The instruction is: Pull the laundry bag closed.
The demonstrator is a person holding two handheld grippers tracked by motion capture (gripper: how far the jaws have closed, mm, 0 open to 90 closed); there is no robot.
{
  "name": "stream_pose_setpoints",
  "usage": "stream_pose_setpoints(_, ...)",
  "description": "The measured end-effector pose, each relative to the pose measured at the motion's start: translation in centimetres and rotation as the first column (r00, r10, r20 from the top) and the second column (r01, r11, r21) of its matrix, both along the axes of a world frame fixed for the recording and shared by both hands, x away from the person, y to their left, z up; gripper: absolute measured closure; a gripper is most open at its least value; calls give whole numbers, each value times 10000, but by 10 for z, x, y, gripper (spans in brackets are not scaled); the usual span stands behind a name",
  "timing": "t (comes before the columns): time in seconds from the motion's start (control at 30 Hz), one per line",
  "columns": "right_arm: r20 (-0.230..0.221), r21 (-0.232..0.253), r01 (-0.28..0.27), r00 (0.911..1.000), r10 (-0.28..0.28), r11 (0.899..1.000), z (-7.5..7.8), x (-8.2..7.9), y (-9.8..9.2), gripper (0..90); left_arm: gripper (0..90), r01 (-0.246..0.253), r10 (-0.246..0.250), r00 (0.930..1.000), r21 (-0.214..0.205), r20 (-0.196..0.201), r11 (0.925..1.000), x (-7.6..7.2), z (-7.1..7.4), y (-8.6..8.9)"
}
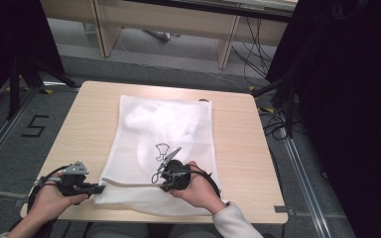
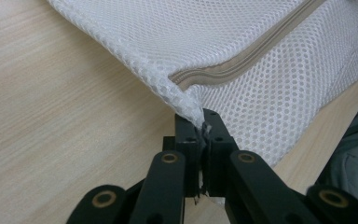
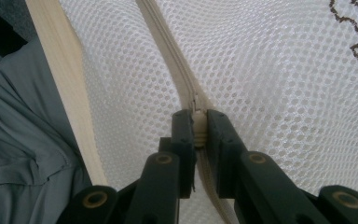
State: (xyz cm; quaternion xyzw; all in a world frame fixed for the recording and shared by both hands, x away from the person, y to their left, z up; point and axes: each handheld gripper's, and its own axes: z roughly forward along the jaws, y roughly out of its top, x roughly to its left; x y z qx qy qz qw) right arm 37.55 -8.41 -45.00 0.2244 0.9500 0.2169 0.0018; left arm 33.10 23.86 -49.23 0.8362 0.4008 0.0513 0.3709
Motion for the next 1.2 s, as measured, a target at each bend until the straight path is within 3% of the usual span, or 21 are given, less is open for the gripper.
stream_pose_setpoints(0.8, 15, 28, 217, 9998, -217, 9998, 2, -1, -13, 824, 862, 10, -11, 9999, -72, -124, 10000, 1, -1, 2)
stream_pose_setpoints(1.2, 14, 39, 348, 9994, -348, 9994, 4, -3, -20, 824, 862, -187, 189, 9998, -323, 43, 9993, 0, -3, 0)
